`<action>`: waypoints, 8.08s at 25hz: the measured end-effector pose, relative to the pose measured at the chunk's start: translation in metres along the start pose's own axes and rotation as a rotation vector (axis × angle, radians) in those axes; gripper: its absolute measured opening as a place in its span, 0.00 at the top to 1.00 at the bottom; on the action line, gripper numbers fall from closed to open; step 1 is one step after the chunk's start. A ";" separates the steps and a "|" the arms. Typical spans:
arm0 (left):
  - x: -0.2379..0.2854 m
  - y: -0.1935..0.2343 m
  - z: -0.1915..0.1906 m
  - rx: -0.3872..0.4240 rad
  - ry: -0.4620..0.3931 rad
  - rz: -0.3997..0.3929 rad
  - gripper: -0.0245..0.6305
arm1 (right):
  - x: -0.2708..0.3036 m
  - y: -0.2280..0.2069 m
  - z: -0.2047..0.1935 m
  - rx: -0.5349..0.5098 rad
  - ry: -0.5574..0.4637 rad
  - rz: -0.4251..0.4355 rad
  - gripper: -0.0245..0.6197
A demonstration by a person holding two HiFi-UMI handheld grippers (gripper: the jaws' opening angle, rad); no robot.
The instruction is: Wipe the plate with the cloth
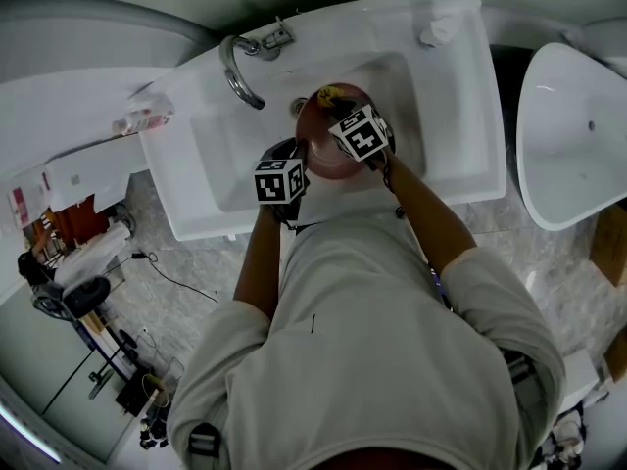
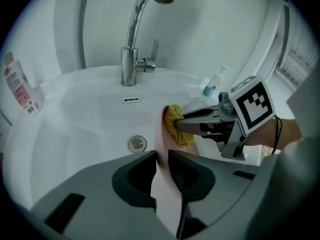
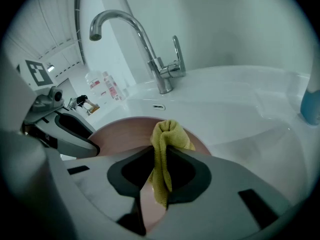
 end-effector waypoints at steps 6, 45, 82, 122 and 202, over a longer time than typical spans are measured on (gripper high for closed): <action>-0.002 -0.002 -0.001 -0.005 -0.002 -0.001 0.83 | -0.003 0.013 0.002 -0.036 -0.026 0.082 0.85; -0.006 0.008 -0.011 -0.068 0.010 0.012 0.82 | -0.013 0.079 -0.068 -0.248 0.256 0.572 0.85; -0.012 0.016 -0.016 -0.055 0.013 0.030 0.83 | 0.005 -0.038 -0.055 0.174 0.314 0.097 0.85; -0.005 0.023 -0.026 -0.105 0.045 0.030 0.83 | 0.006 0.063 -0.054 -0.211 0.210 0.409 0.85; 0.112 0.062 -0.037 -0.095 0.176 -0.185 0.81 | -0.062 0.033 -0.065 0.095 0.260 -0.141 0.85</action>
Point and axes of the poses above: the fingertips, and each gripper's own axes: x forward along the fingers, y to its left, z out of its top, the point moved 9 cm from there along -x, backward along the fingers, and after that the axes turned 3 degrees about -x, right-handed, at the moved point
